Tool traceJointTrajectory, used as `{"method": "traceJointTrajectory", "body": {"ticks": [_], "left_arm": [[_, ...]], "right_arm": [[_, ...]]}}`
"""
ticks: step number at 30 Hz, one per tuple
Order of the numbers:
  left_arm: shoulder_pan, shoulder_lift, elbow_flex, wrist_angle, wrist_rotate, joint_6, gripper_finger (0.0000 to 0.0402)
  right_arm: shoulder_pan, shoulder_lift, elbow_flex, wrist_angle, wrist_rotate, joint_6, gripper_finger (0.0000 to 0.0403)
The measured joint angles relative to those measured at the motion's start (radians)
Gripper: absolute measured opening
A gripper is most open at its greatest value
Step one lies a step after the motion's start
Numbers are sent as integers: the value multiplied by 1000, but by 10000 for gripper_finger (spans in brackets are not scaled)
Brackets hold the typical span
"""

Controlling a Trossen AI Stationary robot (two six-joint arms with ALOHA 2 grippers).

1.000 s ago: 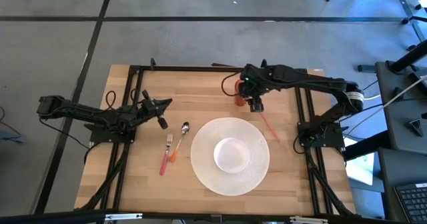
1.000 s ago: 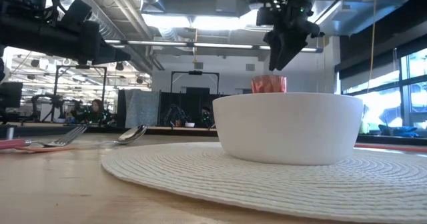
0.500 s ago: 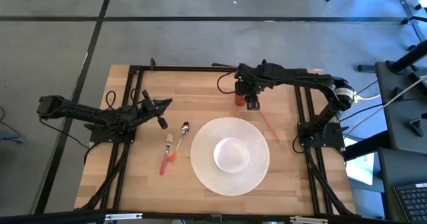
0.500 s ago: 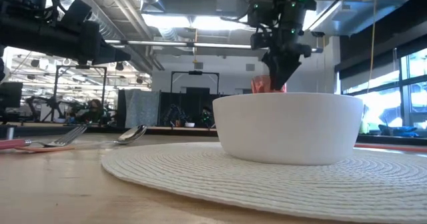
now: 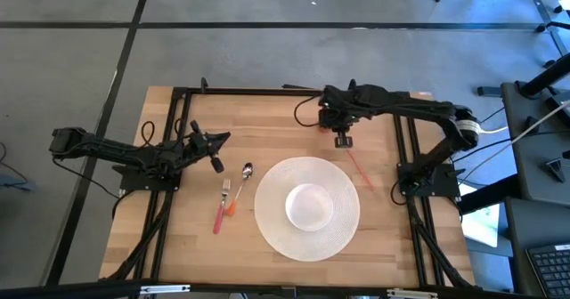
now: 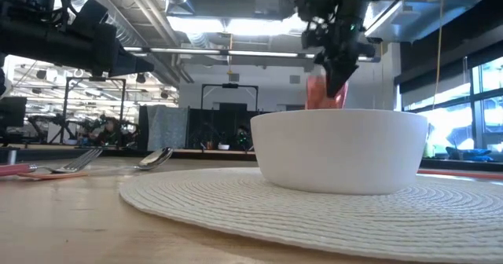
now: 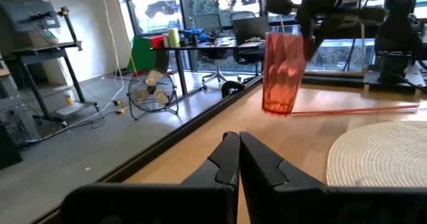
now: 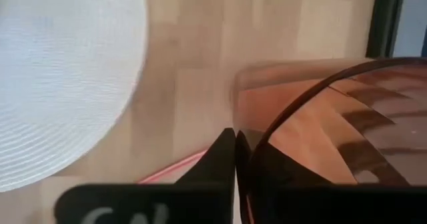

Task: Pick & Place Utensil
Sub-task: Put the brown cup on the white mat to the top right of the white bowl

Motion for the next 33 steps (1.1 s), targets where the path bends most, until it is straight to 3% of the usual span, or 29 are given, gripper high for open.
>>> {"method": "traceJointTrajectory", "body": {"ticks": [6,12,21,33], "left_arm": [[0,0,0,-4,0,0,6],[0,0,0,-4,-11,0,6],[0,0,0,-4,-35,0,6],[0,0,0,-4,-13,-3,6]], "right_arm": [[122,-141,1,-168,28,104,13],[294,-185,1,-378,-4,308,11],[511,-147,1,-302,-22,432,11],[575,-19,1,-262,-65,453,11]]}}
